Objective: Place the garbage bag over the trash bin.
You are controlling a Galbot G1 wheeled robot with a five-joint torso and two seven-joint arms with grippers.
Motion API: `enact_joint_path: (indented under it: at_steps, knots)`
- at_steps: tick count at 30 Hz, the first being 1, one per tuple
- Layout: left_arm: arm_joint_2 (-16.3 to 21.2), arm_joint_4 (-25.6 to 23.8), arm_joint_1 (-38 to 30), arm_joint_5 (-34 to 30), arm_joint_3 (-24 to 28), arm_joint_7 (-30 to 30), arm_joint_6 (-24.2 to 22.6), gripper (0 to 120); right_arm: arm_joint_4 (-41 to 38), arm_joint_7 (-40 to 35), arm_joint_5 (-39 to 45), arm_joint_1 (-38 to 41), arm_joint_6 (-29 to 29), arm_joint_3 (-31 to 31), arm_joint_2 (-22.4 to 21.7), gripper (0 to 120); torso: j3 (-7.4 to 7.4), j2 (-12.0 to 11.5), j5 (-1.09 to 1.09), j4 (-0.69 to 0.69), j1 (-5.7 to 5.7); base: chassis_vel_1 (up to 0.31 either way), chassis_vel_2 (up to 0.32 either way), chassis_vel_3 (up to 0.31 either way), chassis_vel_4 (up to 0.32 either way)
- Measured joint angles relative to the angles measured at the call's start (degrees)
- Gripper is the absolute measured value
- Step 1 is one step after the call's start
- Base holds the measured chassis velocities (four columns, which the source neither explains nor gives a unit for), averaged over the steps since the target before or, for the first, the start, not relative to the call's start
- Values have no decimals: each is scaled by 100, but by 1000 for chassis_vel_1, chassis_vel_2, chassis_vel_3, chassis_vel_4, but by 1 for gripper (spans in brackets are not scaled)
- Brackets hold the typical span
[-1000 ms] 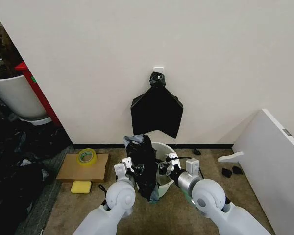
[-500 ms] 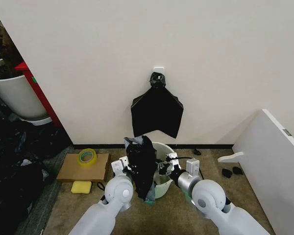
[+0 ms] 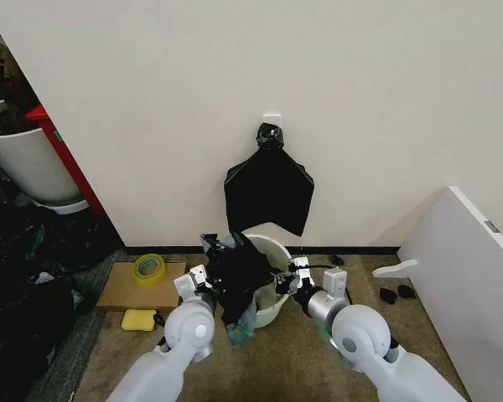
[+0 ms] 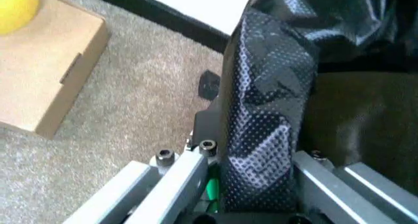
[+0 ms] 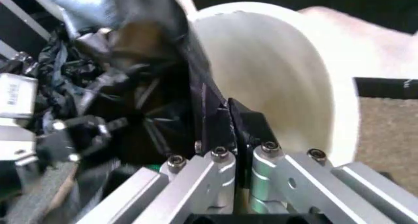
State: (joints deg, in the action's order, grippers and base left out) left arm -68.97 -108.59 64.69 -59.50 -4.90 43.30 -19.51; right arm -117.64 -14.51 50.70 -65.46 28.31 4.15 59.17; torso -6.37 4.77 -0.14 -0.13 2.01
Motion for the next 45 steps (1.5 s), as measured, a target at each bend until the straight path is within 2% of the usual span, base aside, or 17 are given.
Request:
enact_joint_path:
  at_steps: [7, 14, 22, 26, 28, 29, 32, 33, 36, 38, 42, 43, 45]
  knots:
    - [43, -132, 134, -2, -72, -42, 48, 1, -96, -30, 0, -92, 6, 222, -165, 0, 0, 0, 0, 0, 0, 0, 0, 0, 0]
    - [140, -446, 597, 44, -152, -82, 77, 1, -223, -14, 46, -199, 10, 454, -551, 0, 1, 0, -1, 1, 0, 0, 0, 0, 0]
    - [155, -613, 845, 139, -179, -125, 87, 1, -330, 17, 68, -239, 33, 465, -757, 0, 1, 0, -1, 0, 0, 0, 0, 0, 0]
    - [164, -702, 970, 299, -188, -206, 91, 1, -413, 221, -217, -296, 17, 386, -801, 1, 1, 0, 0, 0, 0, 0, 0, 0, 0]
    - [181, -794, 1067, 482, -204, -291, 108, 1, -512, 468, -652, -348, -72, 307, -852, 8, 1, 0, 0, 2, -1, 0, 0, 0, 0]
    - [181, -794, 1067, 482, -204, -291, 108, 1, -512, 468, -652, -348, -72, 307, -852, 8, 1, 0, 0, 2, -1, 0, 0, 0, 0]
    - [243, -877, 1096, 580, -206, -354, 108, 1, -713, 639, -1046, -495, -177, 315, -943, 22, 1, 0, -2, 0, -1, 0, 0, 0, 0]
    - [243, -877, 1096, 580, -206, -354, 108, 1, -713, 639, -1046, -495, -177, 315, -943, 22, 1, 0, -2, 0, -1, 0, 0, 0, 0]
    - [361, -962, 1085, 657, -219, -410, 126, 1, -951, 688, -1422, -669, -173, 447, -1097, 36, 1, 0, -1, 1, -1, 0, 0, 0, 0]
    - [397, -990, 1076, 660, -224, -414, 126, 1, -1017, 692, -1547, -731, -132, 497, -1159, 40, 1, 0, -1, 1, -1, 0, 0, 0, 0]
    - [489, -1051, 1041, 661, -242, -420, 116, 1, -1213, 782, -1876, -966, -121, 641, -1346, 55, 1, 0, 0, 0, -1, 0, 0, 0, 0]
    - [489, -1051, 1041, 661, -242, -420, 116, 1, -1213, 782, -1876, -966, -121, 641, -1346, 55, 1, 0, 0, 0, -1, 0, 0, 0, 0]
    - [541, -1080, 1014, 655, -246, -420, 97, 1, -1332, 877, -2084, -1105, -160, 717, -1431, 65, 1, 0, -1, 0, -1, 0, 0, 0, 0]
